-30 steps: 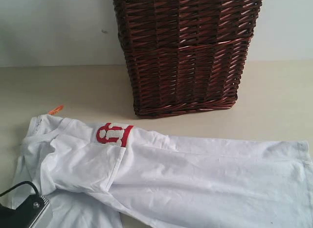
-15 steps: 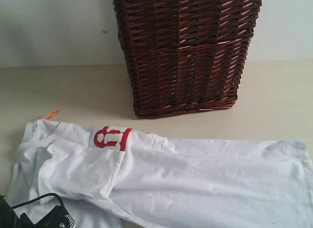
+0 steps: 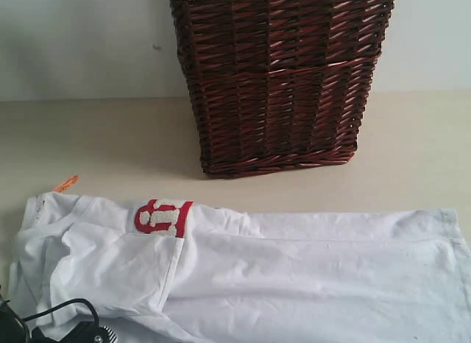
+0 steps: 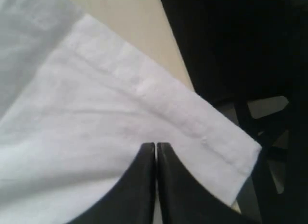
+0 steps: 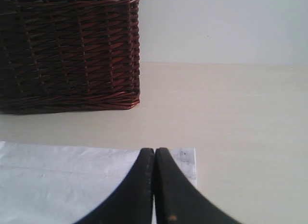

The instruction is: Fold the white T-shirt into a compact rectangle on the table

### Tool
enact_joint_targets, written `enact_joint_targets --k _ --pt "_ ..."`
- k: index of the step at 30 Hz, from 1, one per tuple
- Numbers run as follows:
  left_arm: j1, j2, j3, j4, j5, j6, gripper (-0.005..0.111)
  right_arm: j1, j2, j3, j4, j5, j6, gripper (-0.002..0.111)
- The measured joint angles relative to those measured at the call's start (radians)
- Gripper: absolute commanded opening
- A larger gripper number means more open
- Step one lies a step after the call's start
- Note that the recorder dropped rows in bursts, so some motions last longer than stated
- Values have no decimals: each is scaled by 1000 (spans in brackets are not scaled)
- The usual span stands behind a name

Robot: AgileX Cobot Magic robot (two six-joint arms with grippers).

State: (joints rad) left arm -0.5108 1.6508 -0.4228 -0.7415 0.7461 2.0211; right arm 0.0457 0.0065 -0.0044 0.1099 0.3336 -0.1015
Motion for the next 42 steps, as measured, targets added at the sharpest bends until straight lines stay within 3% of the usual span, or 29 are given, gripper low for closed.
enact_joint_targets --k 3,5,11,18,26,33,36,42 --pt "0 -1 0 12 20 -10 48 0 0 0 0 0 0 0" --pt "0 -6 2 19 42 -36 57 0 0 0 0 0 0 0" --pt "-4 -35 8 26 46 -75 54 0 0 0 0 0 0 0" --pt "-5 -150 10 50 -128 -18 54 0 0 0 0 0 0 0" --pt "-5 -191 10 54 -116 71 54 0 0 0 0 0 0 0" --pt "-7 -106 12 58 -70 74 53 0 0 0 0 0 0 0" --pt "-7 -67 13 38 -70 78 43 0 0 0 0 0 0 0" --pt "-7 -13 3 -90 -78 82 0 0 0 0 0 0 0 0"
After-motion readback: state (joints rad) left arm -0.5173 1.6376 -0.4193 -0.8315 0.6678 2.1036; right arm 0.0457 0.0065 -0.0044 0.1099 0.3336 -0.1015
